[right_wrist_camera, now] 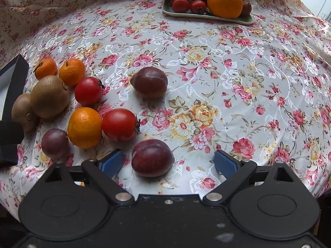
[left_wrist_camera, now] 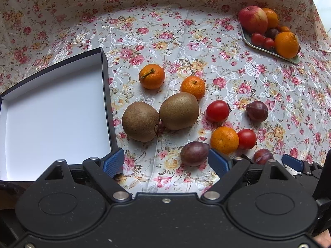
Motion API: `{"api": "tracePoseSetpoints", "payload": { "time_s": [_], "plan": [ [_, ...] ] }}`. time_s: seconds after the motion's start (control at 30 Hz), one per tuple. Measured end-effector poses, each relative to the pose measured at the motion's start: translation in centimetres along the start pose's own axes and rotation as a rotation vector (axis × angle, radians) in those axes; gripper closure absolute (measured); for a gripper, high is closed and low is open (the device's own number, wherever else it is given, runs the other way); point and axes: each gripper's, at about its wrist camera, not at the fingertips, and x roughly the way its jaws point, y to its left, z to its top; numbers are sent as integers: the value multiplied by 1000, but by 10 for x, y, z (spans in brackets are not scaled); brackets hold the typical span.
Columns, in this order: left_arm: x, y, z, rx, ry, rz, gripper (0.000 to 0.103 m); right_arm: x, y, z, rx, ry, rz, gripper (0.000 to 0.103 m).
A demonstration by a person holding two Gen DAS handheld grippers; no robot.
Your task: Organize fruits
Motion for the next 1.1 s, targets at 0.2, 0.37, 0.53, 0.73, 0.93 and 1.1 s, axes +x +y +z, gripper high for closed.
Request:
{"api": "tracePoseSetpoints", "payload": {
  "time_s": [0.2, 0.37, 0.53, 0.73, 0.93, 1.1],
  "plan": [
    [0, -2, -3, 19, -2, -24, 15, -3, 2, -12, 53, -19, -23, 1],
    [3, -2, -4, 21, 6, -55, 19, -3, 1, -8, 72, -13, -28, 0],
    [11, -7, -6, 9, 32, -70, 24, -4, 1, -7, 75, -13, -27, 0],
    [20, -17, -7, 9, 51, -66, 29, -12, 2, -12, 90, -59, -49, 19],
    [27, -24, -5, -10, 64, -56, 30, -21, -4, -13, 101, -96, -59, 63],
    [36, -27, -3, -42, 93, -53, 31, -23, -16, -12, 147, -103, -36, 66]
  ]
}}
